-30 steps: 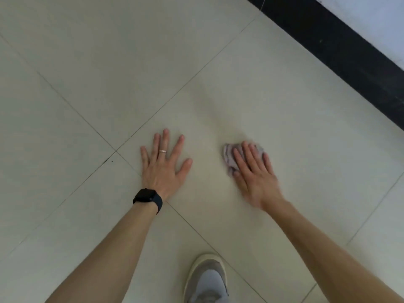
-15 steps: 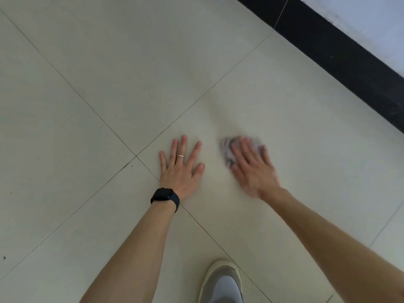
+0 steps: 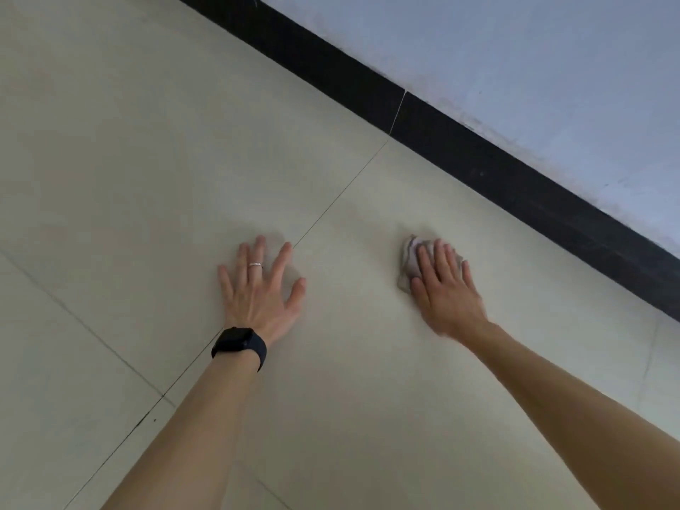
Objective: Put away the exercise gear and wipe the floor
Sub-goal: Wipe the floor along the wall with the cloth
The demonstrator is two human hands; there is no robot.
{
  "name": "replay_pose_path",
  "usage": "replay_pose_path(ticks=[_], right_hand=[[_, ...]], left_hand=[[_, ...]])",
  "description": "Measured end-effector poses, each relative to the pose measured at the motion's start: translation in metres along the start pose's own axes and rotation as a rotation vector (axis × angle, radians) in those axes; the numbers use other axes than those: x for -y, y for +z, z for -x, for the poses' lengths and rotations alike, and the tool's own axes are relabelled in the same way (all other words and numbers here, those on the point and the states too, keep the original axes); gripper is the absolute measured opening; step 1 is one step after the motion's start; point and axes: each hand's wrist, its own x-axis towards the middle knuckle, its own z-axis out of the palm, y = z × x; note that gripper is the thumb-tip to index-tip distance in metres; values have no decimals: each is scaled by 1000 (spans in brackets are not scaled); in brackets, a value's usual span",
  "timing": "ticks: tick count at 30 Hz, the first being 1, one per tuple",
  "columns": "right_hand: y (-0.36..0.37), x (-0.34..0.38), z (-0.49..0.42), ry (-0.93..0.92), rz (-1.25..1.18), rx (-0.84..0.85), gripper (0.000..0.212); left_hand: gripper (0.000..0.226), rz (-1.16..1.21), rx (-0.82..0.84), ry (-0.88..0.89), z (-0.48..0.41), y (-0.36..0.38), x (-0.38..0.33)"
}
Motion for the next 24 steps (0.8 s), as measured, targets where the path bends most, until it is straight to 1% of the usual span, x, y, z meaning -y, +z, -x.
replay_pose_path(ticks=[2,3,5,7,8,11,13,14,15,16,17,18,19,20,21,22,23,24], right_hand=[[-14,-3,-36,288,-118,-29,63],[-16,2,-47,390,-202,-48,63],[-13,19,-71,518,-319,-117,64],[-8,30,-92,587,-321,-231,67],[-7,32,-100,609,-299,-264,68],[-16,26,-132,670,-304,-303,67],[-23,27,-160,752,-250,-388,62],[-28,31,-177,770,-258,-382,59],[-25,29,-198,770,-260,-429,59],[-21,30,-216,727,-247,-491,61],[-25,40,-221,711,-205,-473,64],[-36,61,-215,698,-159,-406,64],[-47,86,-207,639,-99,-372,64],[-43,105,-202,406,-54,-313,64],[-37,115,-187,98,-25,-168,65],[-37,118,-173,-140,-43,-102,66],[-40,108,-164,-286,-25,-79,66],[-46,90,-162,-368,17,-72,66]], left_hand=[[73,-33,-2,1,-28,-3,5],[77,-49,-6,9,-39,-5,10],[84,-85,-19,28,-64,-8,19],[81,-95,-44,16,-89,-11,28],[77,-78,-53,-21,-98,-12,31],[72,-15,-95,-146,-113,-10,34],[72,-14,-132,-155,-114,-8,33],[73,-7,-138,-155,-115,-7,33],[73,0,-140,-159,-115,-6,34],[74,4,-146,-165,-117,-6,35],[74,5,-154,-170,-118,-5,35],[74,5,-163,-169,-120,-5,35],[74,4,-163,-170,-120,-4,35],[74,5,-164,-171,-120,-4,36],[74,8,-167,-170,-119,-3,37],[74,14,-165,-169,-119,-4,37],[74,18,-157,-169,-117,-5,37],[74,23,-150,-167,-117,-7,38]])
